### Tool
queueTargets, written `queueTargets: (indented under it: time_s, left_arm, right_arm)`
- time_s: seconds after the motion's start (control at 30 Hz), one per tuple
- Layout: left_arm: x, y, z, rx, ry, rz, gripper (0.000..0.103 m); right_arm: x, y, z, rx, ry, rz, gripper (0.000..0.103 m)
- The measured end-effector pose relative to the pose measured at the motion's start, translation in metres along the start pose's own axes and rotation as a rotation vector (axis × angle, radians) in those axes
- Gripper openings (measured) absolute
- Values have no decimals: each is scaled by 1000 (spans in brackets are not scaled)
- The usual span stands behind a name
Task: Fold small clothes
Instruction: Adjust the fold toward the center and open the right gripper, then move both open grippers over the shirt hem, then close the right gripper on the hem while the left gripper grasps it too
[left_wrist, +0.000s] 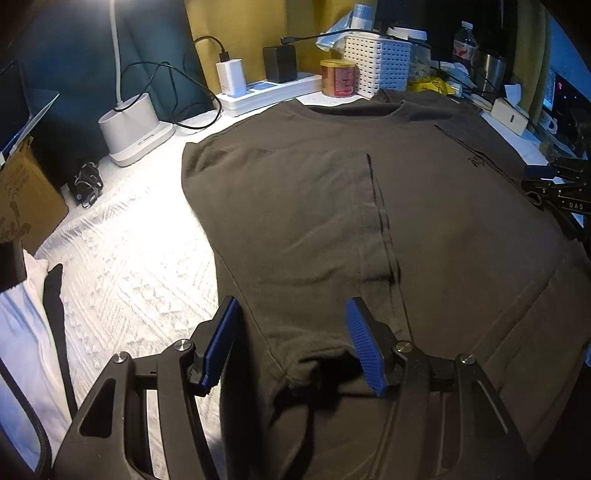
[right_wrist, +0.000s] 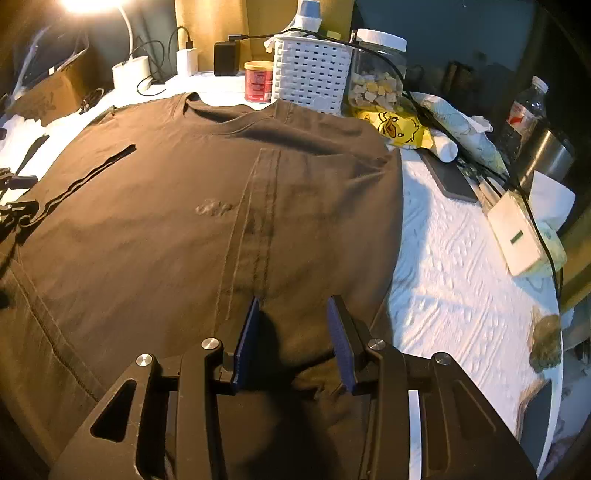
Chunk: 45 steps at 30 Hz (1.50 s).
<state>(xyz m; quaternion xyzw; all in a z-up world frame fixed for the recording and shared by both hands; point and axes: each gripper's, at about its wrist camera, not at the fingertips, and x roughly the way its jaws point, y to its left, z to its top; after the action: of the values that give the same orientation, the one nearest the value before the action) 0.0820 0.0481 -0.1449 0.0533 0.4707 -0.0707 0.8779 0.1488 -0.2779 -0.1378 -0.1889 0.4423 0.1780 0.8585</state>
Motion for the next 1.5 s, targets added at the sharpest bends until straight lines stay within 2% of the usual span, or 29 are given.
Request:
queueTargets:
  time_s: [0.17, 0.3, 0.53, 0.63, 0.77, 0.8, 0.87, 0.93, 1.0, 1.2, 1.5]
  left_arm:
    - [-5, 0, -7, -9, -3, 1, 60]
    - [-16, 0, -11, -17, -38, -2, 60]
    - [-55, -6, -16, -56, -194, -12, 60]
    - [-64, -10, -18, -80, -233, -35, 60]
    - [-67, -21, -21, -83, -246, -73, 60]
    - [-68, -25, -21, -80, -247, -81, 61]
    - [-69, -34, -23, -72, -251, -92, 61]
    - [-73, -41, -26, -66, -258, -102, 66]
    - [-75, -46, -29, -69, -268, -120, 77]
    - [-84, -57, -37, -72, -278, -140, 78]
    - [-88, -66, -54, -80, -254, -133, 78]
  right_arm:
    - [-5, 5, -5, 13, -8, 0, 41]
    - [-15, 8, -7, 23, -28, -5, 41]
    - [-36, 7, -15, 55, -60, -14, 41]
    - [-46, 5, -21, 75, -71, -17, 41]
    - [-63, 0, -34, 107, -88, -36, 43]
    - [-68, -4, -38, 121, -93, -43, 47]
    - [-76, -10, -46, 143, -97, -52, 63]
    - [-84, -16, -57, 171, -99, -65, 64]
    - [-91, -21, -69, 195, -95, -75, 64]
    - [-101, -28, -102, 257, -74, -88, 64]
    - [-88, -11, -132, 241, -28, -24, 63]
